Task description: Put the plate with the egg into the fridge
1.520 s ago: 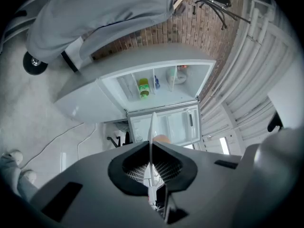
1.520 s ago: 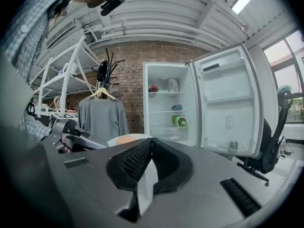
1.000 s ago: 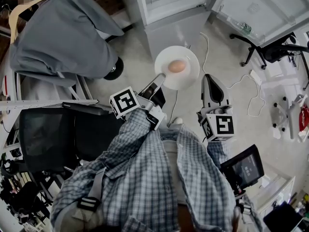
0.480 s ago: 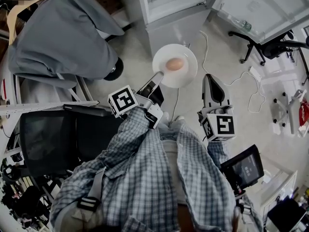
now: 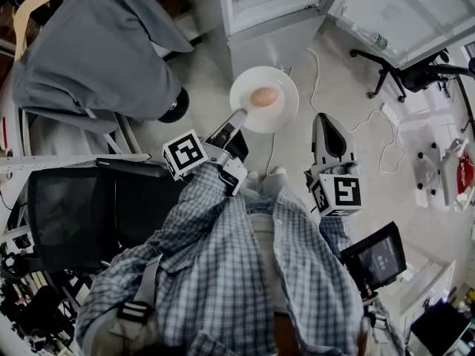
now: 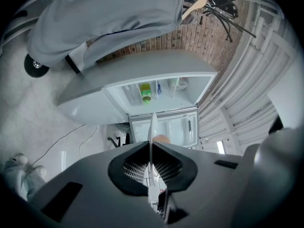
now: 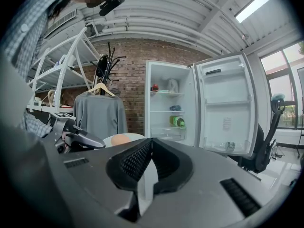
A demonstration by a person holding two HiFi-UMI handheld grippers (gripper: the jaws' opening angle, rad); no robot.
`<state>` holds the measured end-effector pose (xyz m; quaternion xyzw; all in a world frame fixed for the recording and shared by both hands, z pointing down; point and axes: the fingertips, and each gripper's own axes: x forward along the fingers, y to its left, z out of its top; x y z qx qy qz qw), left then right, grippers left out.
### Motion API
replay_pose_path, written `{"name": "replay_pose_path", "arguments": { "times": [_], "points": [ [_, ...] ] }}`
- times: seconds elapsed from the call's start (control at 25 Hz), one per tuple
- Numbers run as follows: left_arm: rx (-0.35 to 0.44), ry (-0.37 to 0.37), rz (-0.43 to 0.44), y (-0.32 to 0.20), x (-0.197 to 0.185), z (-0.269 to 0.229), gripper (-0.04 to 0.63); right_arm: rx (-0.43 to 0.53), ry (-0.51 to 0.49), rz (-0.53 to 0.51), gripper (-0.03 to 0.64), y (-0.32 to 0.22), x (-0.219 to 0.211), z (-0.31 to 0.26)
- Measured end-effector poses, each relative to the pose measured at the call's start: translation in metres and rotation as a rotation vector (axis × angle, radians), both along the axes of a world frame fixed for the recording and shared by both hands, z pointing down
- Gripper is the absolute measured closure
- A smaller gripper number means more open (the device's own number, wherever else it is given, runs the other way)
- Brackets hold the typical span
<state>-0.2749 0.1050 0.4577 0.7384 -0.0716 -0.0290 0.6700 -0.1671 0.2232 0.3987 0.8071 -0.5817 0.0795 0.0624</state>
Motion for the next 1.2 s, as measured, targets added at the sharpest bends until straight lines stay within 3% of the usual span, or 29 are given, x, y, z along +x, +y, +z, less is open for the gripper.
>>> {"name": "replay_pose_path", "arguments": {
  "times": [0.24,0.44,0.52,1.04,1.2],
  "points": [
    [0.016,0.008,0.015,-0.001,0.003,-0.006,0.578,-0.006,-0.001,0.001,0.609,0.0,-0.002,0.001],
    [0.045,-0.028,0.02,-0.003,0.004,-0.002,0.578,-0.002,-0.005,0.001,0.609,-0.002,0.002,0.005],
    [0.031,-0.003,0.013,-0.004,0.01,-0.006,0.578,0.001,-0.007,-0.002,0.609,-0.006,0.006,0.005],
    [0.028,-0.05,-0.031,-0.025,0.046,0.002,0.578,0.015,-0.024,-0.017,0.609,-0.032,0.061,0.007],
    [0.016,-0.028,-0.063,-0.032,0.066,-0.002,0.578,0.012,-0.032,-0.039,0.609,-0.041,0.083,0.011]
  ]
}}
